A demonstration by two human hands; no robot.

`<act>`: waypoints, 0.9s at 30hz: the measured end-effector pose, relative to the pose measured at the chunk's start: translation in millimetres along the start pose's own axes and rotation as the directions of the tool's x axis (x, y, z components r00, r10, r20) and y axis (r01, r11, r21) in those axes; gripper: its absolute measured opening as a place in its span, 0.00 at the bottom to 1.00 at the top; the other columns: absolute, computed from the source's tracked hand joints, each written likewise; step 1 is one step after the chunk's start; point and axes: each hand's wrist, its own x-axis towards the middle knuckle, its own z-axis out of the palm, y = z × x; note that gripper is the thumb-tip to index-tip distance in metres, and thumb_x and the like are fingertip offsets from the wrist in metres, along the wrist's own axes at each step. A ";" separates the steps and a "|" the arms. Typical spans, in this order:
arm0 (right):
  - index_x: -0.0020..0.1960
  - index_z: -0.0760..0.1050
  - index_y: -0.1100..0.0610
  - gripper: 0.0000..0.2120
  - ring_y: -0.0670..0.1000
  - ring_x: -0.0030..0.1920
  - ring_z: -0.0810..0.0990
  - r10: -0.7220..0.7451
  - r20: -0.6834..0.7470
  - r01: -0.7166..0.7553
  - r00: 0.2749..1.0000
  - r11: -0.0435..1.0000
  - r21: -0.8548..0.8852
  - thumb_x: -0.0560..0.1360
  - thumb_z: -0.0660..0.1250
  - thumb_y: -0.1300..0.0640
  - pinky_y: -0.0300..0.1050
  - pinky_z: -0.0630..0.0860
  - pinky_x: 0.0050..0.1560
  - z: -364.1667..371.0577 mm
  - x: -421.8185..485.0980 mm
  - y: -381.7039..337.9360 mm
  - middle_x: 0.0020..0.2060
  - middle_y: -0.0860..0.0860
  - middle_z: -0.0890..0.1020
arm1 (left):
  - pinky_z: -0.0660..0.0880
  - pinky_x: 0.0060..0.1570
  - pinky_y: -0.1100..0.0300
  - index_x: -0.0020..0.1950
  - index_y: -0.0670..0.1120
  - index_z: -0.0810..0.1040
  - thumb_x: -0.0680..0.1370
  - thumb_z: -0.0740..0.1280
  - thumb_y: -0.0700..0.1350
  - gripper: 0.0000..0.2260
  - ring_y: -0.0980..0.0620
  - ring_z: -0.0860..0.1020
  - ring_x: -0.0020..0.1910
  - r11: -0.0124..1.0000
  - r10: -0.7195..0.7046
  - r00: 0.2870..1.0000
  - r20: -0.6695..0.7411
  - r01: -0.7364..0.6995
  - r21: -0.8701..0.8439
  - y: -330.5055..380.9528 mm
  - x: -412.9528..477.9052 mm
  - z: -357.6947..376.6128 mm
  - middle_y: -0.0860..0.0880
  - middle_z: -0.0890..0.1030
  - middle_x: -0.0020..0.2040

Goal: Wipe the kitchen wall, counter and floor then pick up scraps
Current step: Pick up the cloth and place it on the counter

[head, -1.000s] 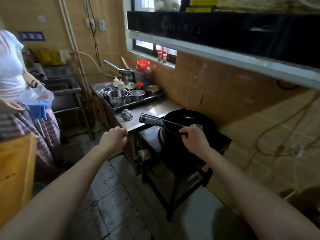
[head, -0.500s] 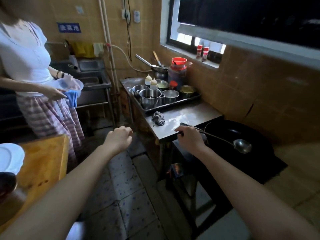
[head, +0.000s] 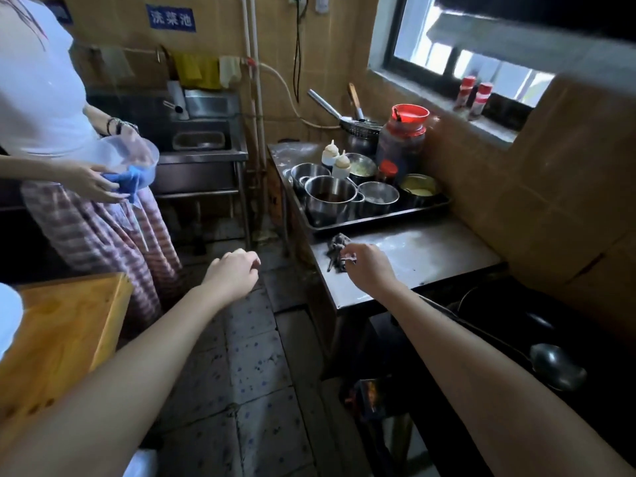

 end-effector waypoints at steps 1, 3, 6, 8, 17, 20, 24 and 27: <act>0.54 0.81 0.58 0.14 0.60 0.50 0.78 0.007 0.005 -0.007 1.000 1.000 0.005 0.74 0.61 0.65 0.46 0.71 0.44 4.1 12.2 3.8 0.50 0.57 0.82 | 0.68 0.59 0.52 0.61 0.50 0.75 0.79 0.58 0.45 0.12 0.45 0.74 0.61 1.000 -0.009 1.000 0.000 0.009 0.003 -0.7 10.7 2.2 0.46 0.75 0.61; 0.53 0.81 0.57 0.13 0.60 0.49 0.78 0.017 0.013 -0.017 1.000 1.000 -0.001 0.74 0.61 0.65 0.44 0.68 0.41 12.8 36.1 11.8 0.49 0.56 0.83 | 0.68 0.59 0.52 0.61 0.50 0.75 0.80 0.58 0.45 0.12 0.45 0.73 0.61 1.000 -0.025 1.000 0.000 0.025 0.005 -2.3 30.4 7.5 0.47 0.75 0.62; 0.51 0.81 0.57 0.12 0.61 0.48 0.78 0.028 0.035 -0.027 0.999 0.999 -0.027 0.73 0.61 0.65 0.43 0.66 0.38 29.9 67.3 23.5 0.48 0.56 0.82 | 0.67 0.60 0.51 0.62 0.51 0.75 0.80 0.58 0.45 0.12 0.45 0.73 0.61 0.999 -0.043 0.999 0.023 0.043 0.000 -5.2 55.1 18.0 0.47 0.75 0.62; 0.52 0.81 0.58 0.12 0.60 0.49 0.78 0.041 0.057 -0.040 0.998 0.999 -0.025 0.74 0.61 0.65 0.44 0.66 0.39 43.7 83.7 32.3 0.48 0.57 0.82 | 0.67 0.61 0.51 0.62 0.51 0.74 0.80 0.58 0.45 0.13 0.45 0.73 0.61 0.999 -0.048 0.998 0.045 0.048 -0.001 -7.7 71.0 25.6 0.47 0.75 0.62; 0.51 0.82 0.56 0.13 0.60 0.46 0.79 0.168 0.094 -0.164 0.981 0.985 -0.051 0.73 0.61 0.65 0.45 0.72 0.36 110.9 149.2 77.0 0.49 0.56 0.82 | 0.66 0.62 0.50 0.64 0.49 0.73 0.80 0.57 0.45 0.14 0.43 0.71 0.63 1.000 0.027 0.983 0.180 -0.029 0.009 -29.6 169.6 64.2 0.45 0.73 0.63; 0.50 0.82 0.54 0.14 0.60 0.44 0.79 0.273 0.116 -0.268 0.955 0.962 -0.062 0.71 0.61 0.65 0.46 0.75 0.37 132.9 168.0 88.3 0.47 0.56 0.82 | 0.66 0.62 0.50 0.64 0.49 0.72 0.80 0.57 0.44 0.14 0.43 0.72 0.62 0.997 0.075 0.970 0.231 -0.080 0.012 -40.3 211.7 75.4 0.45 0.73 0.62; 0.55 0.76 0.56 0.16 0.60 0.51 0.78 0.381 0.223 -0.332 0.897 0.916 -0.225 0.68 0.64 0.62 0.48 0.77 0.44 159.9 196.8 100.3 0.54 0.57 0.78 | 0.66 0.62 0.50 0.65 0.49 0.72 0.80 0.56 0.44 0.15 0.44 0.71 0.63 0.990 0.119 0.944 0.309 -0.135 0.031 -54.4 257.7 89.9 0.46 0.72 0.63; 0.65 0.67 0.56 0.23 0.61 0.58 0.75 0.491 0.213 -0.437 0.845 0.863 -0.253 0.71 0.66 0.57 0.52 0.75 0.53 178.9 214.8 109.3 0.68 0.57 0.66 | 0.67 0.62 0.51 0.65 0.49 0.72 0.80 0.56 0.44 0.14 0.44 0.72 0.62 0.986 0.141 0.928 0.345 -0.163 0.036 -65.8 283.3 100.1 0.46 0.73 0.63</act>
